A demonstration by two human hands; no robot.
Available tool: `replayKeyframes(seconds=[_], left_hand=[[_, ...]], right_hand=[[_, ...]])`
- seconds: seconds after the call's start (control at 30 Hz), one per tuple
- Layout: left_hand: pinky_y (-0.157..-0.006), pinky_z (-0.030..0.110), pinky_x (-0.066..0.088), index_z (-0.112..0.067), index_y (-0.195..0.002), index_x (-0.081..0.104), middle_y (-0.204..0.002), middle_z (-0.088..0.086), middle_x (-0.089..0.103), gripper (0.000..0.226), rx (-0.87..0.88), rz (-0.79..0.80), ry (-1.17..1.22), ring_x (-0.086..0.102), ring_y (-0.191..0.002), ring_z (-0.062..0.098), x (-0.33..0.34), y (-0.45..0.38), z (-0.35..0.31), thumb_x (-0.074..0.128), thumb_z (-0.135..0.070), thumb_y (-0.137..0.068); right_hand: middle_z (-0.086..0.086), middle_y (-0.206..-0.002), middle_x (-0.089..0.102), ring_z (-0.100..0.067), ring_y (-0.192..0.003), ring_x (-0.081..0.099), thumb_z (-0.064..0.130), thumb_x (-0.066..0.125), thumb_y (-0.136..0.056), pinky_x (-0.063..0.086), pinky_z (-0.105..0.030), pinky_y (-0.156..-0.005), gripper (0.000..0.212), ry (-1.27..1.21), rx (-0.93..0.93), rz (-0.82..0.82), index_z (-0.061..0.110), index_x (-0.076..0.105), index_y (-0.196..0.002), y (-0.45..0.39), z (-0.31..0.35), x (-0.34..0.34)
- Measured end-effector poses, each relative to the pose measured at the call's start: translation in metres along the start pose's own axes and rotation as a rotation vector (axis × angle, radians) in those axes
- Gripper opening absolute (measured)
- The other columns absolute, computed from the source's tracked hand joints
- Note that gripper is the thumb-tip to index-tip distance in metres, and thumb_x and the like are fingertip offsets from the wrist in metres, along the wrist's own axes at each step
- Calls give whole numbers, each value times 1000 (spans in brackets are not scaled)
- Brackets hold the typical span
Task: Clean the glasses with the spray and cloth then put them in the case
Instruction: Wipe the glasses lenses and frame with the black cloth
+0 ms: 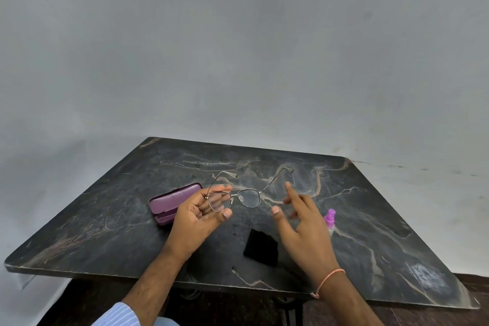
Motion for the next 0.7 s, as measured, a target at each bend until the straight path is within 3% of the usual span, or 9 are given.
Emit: replayKeyframes(seconds=[0.1, 0.2, 0.33, 0.43, 0.57, 0.7], left_hand=[[-112, 41, 58, -10, -131, 70, -137, 2, 78, 51, -1, 15, -12, 71, -134, 23, 1, 0, 0, 85, -7, -83], [-112, 39, 59, -12, -131, 71, -136, 0, 78, 51, -4, 11, -15, 71, -133, 21, 1, 1, 0, 86, -9, -82], [-110, 35, 59, -15, -130, 72, -134, -1, 79, 51, 3, 0, -32, 72, -132, 18, 1, 2, -4, 87, -10, -82], [-108, 31, 59, -15, -131, 71, -135, -2, 79, 51, 16, 4, -45, 71, -133, 16, 2, 2, -8, 87, -11, -82], [-107, 30, 60, -20, -132, 72, -135, -5, 78, 54, 17, -10, -49, 70, -134, 15, 0, 3, -8, 88, -14, -81], [-108, 34, 60, -19, -134, 72, -137, -1, 77, 54, 12, -11, -46, 68, -138, 18, -2, 2, -6, 88, -13, -83]], right_hand=[[27, -149, 44, -1, -117, 53, 63, 49, -102, 57, -38, -101, 71, -33, -39, 26, 49, 21, -166, -5, 10, 2], [31, -160, 26, 6, -145, 30, 63, 45, -104, 35, -29, -123, 71, 7, -64, 52, 49, 15, -167, -5, 21, 10], [33, -163, 22, 14, -152, 14, 58, 43, -107, 21, -20, -123, 66, 47, -143, 70, 55, 12, -165, -4, 42, 18], [29, -170, 18, 2, -159, 16, 56, 39, -109, 25, -27, -127, 64, 133, -238, 113, 50, 12, -167, -2, 57, 28], [23, -177, 8, -9, -164, 8, 60, 30, -110, 17, -33, -133, 64, 310, -337, 174, 46, 7, -169, 5, 67, 49], [20, -178, 4, -15, -165, 7, 63, 26, -109, 27, -40, -131, 64, 399, -365, 205, 46, 7, -168, 8, 65, 64]])
Point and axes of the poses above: each hand's wrist, its own y-axis away from the middle knuckle, its own x-axis out of the palm, z = x × y, the point moved 9 cm from there along -y, towards the middle knuckle
